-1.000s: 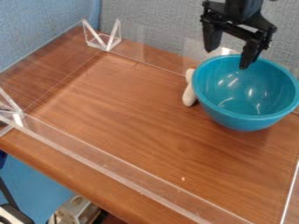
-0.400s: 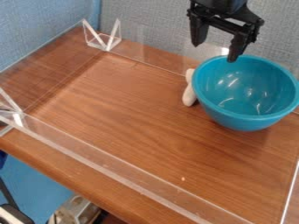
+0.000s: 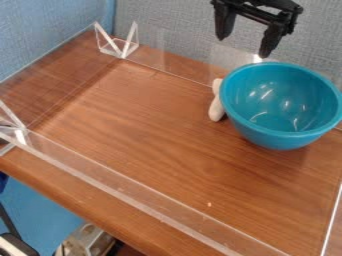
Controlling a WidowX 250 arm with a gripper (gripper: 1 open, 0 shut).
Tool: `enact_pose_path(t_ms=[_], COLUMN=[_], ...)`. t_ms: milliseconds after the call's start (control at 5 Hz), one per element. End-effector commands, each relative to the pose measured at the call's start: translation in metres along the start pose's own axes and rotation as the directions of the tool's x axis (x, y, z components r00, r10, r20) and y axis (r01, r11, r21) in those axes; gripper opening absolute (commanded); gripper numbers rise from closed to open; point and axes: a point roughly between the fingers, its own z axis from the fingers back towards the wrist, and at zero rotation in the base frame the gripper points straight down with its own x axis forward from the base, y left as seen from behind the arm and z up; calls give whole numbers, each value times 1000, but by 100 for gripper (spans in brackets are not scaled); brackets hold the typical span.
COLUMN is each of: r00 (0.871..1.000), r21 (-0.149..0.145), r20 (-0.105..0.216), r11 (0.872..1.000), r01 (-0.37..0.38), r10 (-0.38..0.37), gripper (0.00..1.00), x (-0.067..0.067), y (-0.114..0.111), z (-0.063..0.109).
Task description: Put the mushroom in the blue bowl
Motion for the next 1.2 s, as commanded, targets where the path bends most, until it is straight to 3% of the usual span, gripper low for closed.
enact_pose_path(t_ms=[0, 600, 1000], r00=[996, 996, 996], r21=[10, 39, 49], r20=[86, 50, 43], r11=[999, 996, 995], r01=[-34, -77, -82], r10=[33, 75, 80], gripper=[100, 100, 100], x=[-9, -17, -13], y=[18, 25, 18], z=[43, 23, 36])
